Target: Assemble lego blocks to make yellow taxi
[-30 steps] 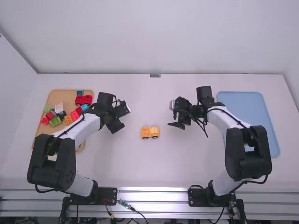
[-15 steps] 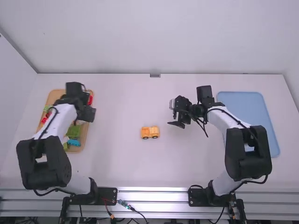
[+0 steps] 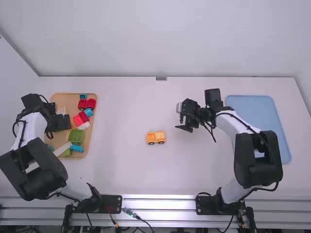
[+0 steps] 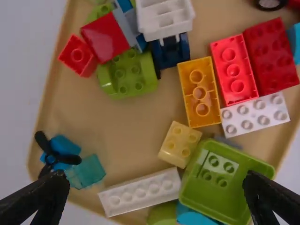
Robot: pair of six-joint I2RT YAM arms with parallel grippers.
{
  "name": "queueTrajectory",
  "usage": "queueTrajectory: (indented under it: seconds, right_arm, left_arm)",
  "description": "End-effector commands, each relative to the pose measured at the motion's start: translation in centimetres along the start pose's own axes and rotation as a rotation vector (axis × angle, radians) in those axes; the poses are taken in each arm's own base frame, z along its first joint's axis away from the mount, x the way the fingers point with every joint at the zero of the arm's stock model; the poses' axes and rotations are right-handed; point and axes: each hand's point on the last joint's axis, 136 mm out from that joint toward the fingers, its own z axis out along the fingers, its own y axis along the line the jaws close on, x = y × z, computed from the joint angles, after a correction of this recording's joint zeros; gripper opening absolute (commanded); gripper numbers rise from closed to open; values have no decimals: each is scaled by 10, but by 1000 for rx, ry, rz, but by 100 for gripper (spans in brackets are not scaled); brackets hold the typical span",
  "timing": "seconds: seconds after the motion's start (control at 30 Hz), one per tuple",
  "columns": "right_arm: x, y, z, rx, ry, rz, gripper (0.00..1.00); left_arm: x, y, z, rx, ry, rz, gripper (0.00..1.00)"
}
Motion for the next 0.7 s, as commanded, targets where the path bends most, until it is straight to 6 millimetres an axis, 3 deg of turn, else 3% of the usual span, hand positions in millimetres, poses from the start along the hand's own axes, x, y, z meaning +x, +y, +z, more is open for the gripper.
queueTrajectory:
  seconds: [0.0, 0.17, 0.37, 0.67]
  right_arm:
    - [-2, -6, -4, 19, 5, 21, 99]
    - [4, -17, -4, 68, 47, 78, 99]
    - [3, -21, -4, 85, 42, 99, 99]
    - [3, -22, -5, 87, 40, 97, 99]
  left_arm:
    - [3, -19, 12, 96, -5, -18, 99]
    - [-3, -21, 23, 109, -63, -40, 99]
    - [18, 21, 26, -154, 7, -289, 99]
    - [29, 19, 36, -158, 13, -282, 100]
